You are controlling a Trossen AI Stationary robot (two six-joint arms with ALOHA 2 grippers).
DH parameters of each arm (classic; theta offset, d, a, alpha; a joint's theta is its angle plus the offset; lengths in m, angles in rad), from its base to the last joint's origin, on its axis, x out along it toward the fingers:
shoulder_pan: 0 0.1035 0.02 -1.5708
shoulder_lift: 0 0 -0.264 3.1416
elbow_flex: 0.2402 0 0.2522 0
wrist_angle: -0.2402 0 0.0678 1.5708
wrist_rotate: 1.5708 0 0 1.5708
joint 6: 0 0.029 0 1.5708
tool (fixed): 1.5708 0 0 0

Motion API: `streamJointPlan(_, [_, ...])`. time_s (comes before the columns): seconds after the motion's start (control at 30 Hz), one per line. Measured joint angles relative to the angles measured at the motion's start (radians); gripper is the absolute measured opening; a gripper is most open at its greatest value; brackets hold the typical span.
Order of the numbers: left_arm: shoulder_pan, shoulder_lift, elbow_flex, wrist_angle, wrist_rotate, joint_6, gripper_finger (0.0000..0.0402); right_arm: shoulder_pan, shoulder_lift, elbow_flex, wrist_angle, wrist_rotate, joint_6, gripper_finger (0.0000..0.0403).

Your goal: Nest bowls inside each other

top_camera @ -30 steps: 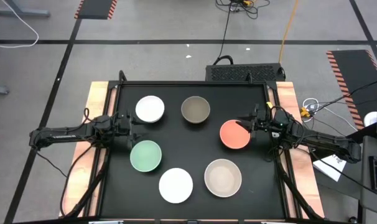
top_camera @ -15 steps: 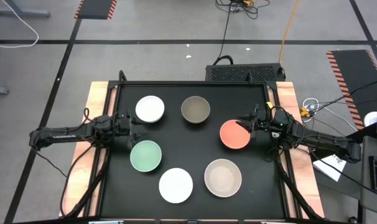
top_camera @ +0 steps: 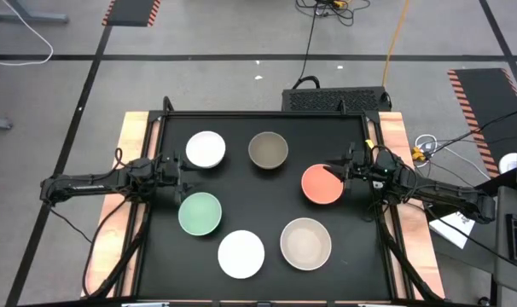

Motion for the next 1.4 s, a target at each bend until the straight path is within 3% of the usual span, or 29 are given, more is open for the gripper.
streamJointPlan(0.73, [0.000, 0.000, 0.000, 0.006, 0.000, -0.004, 0.0239, 0.000, 0.000, 0.000, -0.001, 0.000, -0.022, 0.0116])
streamJointPlan(1.03, [0.000, 0.001, -0.001, 0.162, 0.001, -0.031, 0.0239, 0.000, 0.000, 0.000, 0.000, 0.000, -0.013, 0.0116])
streamJointPlan(1.17, [0.000, 0.000, 0.000, 0.223, 0.002, -0.117, 0.0239, 0.000, 0.000, 0.000, 0.028, 0.000, -0.007, 0.0116])
streamJointPlan(1.4, [0.000, 0.000, 0.000, 0.242, -0.002, -0.173, 0.0239, 0.000, 0.000, 0.000, 0.137, 0.000, 0.112, 0.0116])
